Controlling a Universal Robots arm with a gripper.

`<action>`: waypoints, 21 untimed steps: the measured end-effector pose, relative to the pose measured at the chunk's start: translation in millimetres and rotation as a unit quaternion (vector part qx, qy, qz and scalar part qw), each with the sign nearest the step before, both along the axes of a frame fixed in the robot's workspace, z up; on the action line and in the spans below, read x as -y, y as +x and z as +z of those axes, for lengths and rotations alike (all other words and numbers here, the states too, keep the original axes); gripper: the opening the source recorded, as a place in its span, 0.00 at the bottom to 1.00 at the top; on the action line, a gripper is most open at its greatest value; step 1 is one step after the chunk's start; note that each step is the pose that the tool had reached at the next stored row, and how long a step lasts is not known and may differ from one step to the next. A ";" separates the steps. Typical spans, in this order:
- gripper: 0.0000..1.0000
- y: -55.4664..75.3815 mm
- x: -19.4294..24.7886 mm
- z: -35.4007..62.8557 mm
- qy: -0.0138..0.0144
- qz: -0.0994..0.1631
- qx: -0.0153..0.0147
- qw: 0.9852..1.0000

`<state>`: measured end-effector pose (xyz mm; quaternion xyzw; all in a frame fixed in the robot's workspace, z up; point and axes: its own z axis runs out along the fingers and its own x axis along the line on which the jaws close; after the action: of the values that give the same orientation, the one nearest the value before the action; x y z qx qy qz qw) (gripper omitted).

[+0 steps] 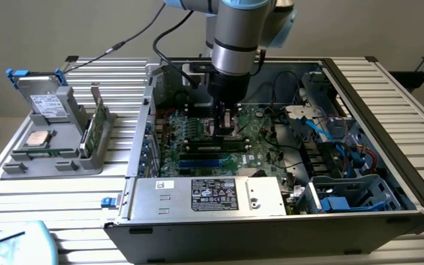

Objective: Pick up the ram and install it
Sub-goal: 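Press down the ram until it locks into place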

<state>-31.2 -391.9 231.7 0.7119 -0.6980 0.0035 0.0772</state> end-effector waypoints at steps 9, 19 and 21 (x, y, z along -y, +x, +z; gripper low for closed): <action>0.10 11.1 0.8 6.6 0.000 0.005 -0.003 1.000; 0.10 11.1 0.8 6.7 0.000 0.005 -0.003 1.000; 0.10 11.1 0.8 6.7 0.000 0.005 -0.003 1.000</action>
<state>-20.1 -392.8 238.4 0.7152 -0.6944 0.0015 0.0796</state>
